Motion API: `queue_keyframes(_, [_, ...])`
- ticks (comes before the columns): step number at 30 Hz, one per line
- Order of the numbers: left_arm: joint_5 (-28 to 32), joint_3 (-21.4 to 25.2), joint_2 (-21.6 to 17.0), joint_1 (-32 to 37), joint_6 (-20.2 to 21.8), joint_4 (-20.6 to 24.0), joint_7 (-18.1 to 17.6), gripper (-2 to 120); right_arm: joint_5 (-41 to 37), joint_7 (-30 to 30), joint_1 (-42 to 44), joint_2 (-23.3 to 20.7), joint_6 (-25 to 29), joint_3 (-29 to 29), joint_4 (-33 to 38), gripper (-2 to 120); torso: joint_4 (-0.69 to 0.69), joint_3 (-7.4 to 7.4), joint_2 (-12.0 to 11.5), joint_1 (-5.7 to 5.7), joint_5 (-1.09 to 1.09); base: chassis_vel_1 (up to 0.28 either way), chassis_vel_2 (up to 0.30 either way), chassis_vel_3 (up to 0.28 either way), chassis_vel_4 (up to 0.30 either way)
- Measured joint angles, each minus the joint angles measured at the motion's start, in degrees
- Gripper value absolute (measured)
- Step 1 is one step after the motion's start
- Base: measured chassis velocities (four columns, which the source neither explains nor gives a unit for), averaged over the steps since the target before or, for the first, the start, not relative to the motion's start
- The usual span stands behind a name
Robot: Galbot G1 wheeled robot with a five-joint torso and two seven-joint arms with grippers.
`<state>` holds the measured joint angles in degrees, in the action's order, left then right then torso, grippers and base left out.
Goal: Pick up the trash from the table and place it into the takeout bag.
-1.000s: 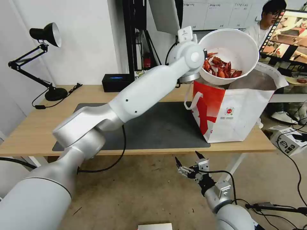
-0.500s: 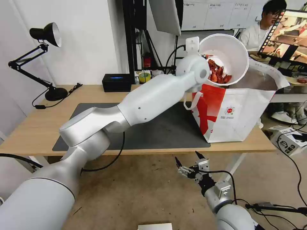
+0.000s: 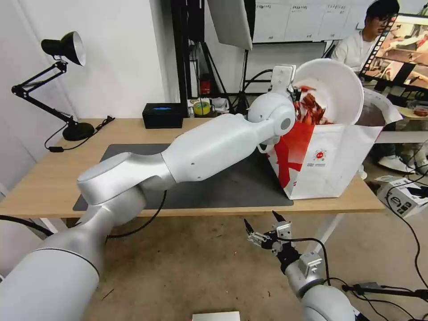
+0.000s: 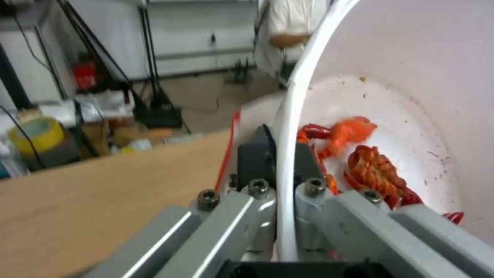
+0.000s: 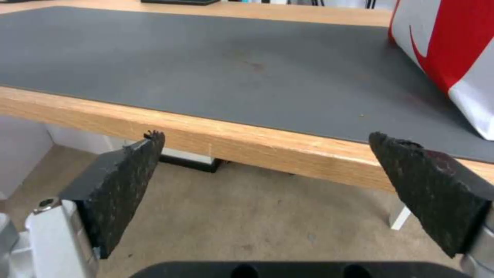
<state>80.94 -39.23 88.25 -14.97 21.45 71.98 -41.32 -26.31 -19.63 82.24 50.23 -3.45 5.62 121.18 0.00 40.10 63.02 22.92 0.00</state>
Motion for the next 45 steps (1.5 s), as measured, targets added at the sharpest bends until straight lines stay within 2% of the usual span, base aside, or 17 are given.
queue_keyframes(5, [3.12, -0.01, -0.28, -0.04, 2.64, 0.56, -1.63, 0, 0.0, 0.0, 0.0, 0.0, 0.0, 0.0, 0.0, 100, 0.0, 0.0, 0.0, 0.0, 0.0, 0.0, 0.0, 0.0, 0.0])
queue_keyframes(7, [4.04, 0.19, -0.19, 0.05, 3.02, 0.34, -2.18, 8, 0.0, 0.0, 0.0, 0.0, 0.0, 0.0, 0.0, 100, 0.0, 0.0, 0.0, 0.0, 0.0, 0.0, 0.0, 0.0, 0.0])
queue_keyframes(8, [5.08, 0.37, -0.2, 0.1, 3.37, 0.32, -2.44, 15, 0.0, 0.0, 0.0, 0.0, 0.0, 0.0, 0.0, 100, 0.0, 0.0, 0.0, 0.0, 0.0, 0.0, 0.0, 0.0, 0.0])
queue_keyframes(12, [7.68, 0.73, -0.44, 0.09, 4.33, 0.86, -2.8, 24, 0.0, 0.0, 0.0, 0.0, 0.0, 0.0, 0.0, 100, 0.0, 0.0, 0.0, 0.0, 0.0, 0.0, 0.0, 0.0, 0.0])
queue_keyframes(15, [9.02, 0.88, -0.61, -0.15, 4.57, 1.41, -2.84, 40, 0.0, 0.0, 0.0, 0.0, 0.0, 0.0, 0.0, 100, 0.0, 0.0, 0.0, 0.0, 0.0, 0.0, 0.0, 0.0, 0.0])
queue_keyframes(20, [9.16, 1.17, -0.68, -0.08, 4.24, 1.67, -2.96, 54, 0.0, 0.0, 0.0, 0.0, 0.0, 0.0, 0.0, 100, -0.01, 0.0, 0.0, 0.0, 0.0, 0.0, 0.0, 0.0, 0.0])
queue_keyframes(23, [8.47, 1.49, -2.27, 0.52, 1.92, 2.59, -1.85, 71, 0.0, 0.0, 0.0, 0.0, 0.0, 0.0, 0.0, 100, -0.01, 0.0, 0.0, 0.0, 0.0, 0.0, 0.0, 0.0, 0.0])
queue_keyframes(28, [6.4, 1.78, -4.81, 1.28, -1.41, 4.32, 0.72, 82, 0.0, 0.0, 0.0, 0.0, 0.0, 0.0, 0.0, 100, 0.01, 0.0, 0.0, 0.0, -0.01, 0.0, 0.0, 0.0, 0.0])
queue_keyframes(30, [5.6, 1.91, -5.9, 1.72, -3.54, 5.42, 1.96, 91, 0.0, 0.0, 0.0, 0.0, 0.0, 0.0, 0.0, 100, 0.01, 0.0, 0.0, 0.0, -0.01, 0.0, 0.0, 0.0, 0.0])
queue_keyframes(31, [4.27, 1.98, -7.56, 2.41, -6.69, 7.07, 3.64, 96, 0.0, 0.0, 0.0, 0.0, 0.0, 0.0, 0.0, 100, -0.01, 0.0, 0.0, 0.0, -0.01, 0.0, 0.0, 0.0, 0.0])
queue_keyframes(32, [4.27, 1.98, -7.56, 2.41, -6.69, 7.07, 3.64, 96, 0.0, 0.0, 0.0, 0.0, 0.0, 0.0, 0.0, 100, -0.01, 0.0, 0.0, 0.0, -0.01, 0.0, 0.0, 0.0, 0.0])
queue_keyframes(33, [2.04, 1.81, -9.64, 3.17, -10.03, 8.78, 4.8, 99, 0.0, 0.0, 0.0, 0.0, 0.0, 0.0, 0.0, 100, -0.01, 0.0, 0.0, 0.0, -0.01, 0.0, 0.0, 0.0, 0.0])
queue_keyframes(35, [-0.76, 1.69, -12.38, 4.4, -12.15, 10.71, 5.61, 100, 0.0, 0.0, 0.0, 0.0, 0.0, 0.0, 0.0, 100, -0.01, 0.0, 0.0, 0.0, -0.01, 0.0, 0.0, 0.0, 0.0])
queue_keyframes(36, [-0.76, 1.69, -12.38, 4.4, -12.15, 10.71, 5.61, 100, 0.0, 0.0, 0.0, 0.0, 0.0, 0.0, 0.0, 100, -0.01, 0.0, 0.0, 0.0, -0.01, 0.0, 0.0, 0.0, 0.0])
queue_keyframes(39, [-6.69, 1.63, -18.44, 7.39, -16.39, 13.99, 10.31, 100, 0.0, 0.0, 0.0, 0.0, 0.0, 0.0, 0.0, 100, 0.0, 0.0, 0.0, 0.0, -0.02, 0.0, 0.0, 0.0, 0.0])
queue_keyframes(43, [-7.64, 1.86, -19.9, 8.34, -17.54, 14.72, 11.74, 100, 0.0, 0.0, 0.0, 0.0, 0.0, 0.0, 0.0, 100, 0.01, 0.0, 0.0, 0.0, -0.03, 0.0, 0.0, 0.0, 0.0])
queue_keyframes(45, [-9.49, 3.63, -23.5, 11.95, -19.96, 16.83, 15.14, 100, 0.0, 0.0, 0.0, 0.0, 0.0, 0.0, 0.0, 100, 0.01, 0.0, 0.0, 0.0, -0.03, 0.0, 0.0, 0.0, 0.0])
